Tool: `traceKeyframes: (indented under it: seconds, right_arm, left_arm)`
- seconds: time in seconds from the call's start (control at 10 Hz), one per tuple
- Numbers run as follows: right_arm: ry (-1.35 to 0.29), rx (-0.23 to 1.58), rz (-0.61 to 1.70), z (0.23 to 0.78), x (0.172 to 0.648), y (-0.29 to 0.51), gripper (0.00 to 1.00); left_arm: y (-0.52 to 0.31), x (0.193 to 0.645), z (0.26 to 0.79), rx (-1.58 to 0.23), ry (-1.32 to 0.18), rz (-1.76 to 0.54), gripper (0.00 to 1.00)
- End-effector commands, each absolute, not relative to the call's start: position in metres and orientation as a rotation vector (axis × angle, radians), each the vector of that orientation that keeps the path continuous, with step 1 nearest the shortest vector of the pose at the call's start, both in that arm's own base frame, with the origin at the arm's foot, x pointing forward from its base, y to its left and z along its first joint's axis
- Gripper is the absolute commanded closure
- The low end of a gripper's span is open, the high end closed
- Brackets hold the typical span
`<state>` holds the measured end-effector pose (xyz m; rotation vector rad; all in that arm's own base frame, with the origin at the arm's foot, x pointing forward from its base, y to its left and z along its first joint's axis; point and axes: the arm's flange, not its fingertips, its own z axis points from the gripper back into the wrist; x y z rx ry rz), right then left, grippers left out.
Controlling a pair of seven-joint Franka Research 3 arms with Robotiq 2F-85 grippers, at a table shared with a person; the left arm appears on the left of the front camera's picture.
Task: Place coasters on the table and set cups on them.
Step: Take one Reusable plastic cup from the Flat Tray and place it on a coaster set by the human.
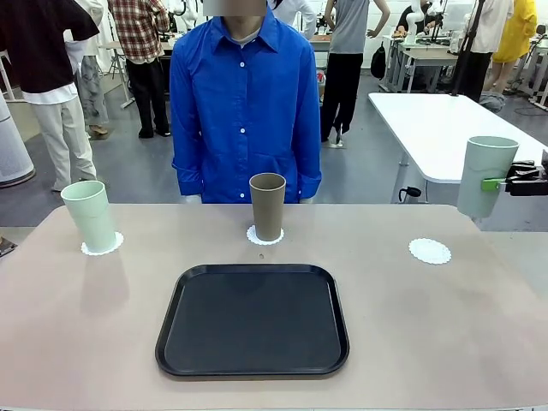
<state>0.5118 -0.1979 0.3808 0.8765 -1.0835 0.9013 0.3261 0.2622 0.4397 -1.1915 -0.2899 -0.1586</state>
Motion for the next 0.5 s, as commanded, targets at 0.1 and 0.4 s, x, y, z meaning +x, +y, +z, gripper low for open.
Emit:
traceKeyframes:
  seconds: [0.1,0.4]
  right_arm:
    - [-1.045,0.882,1.04,0.369,0.51,-0.185,0.15]
    - [-1.018,1.002,1.252,0.349,0.519,-0.163,0.15]
  left_arm:
    - [0.262,0.325,0.441,-1.191,-0.3,-0.146,0.0]
    - [0.262,0.325,0.441,-1.191,-0.3,-0.146,0.0]
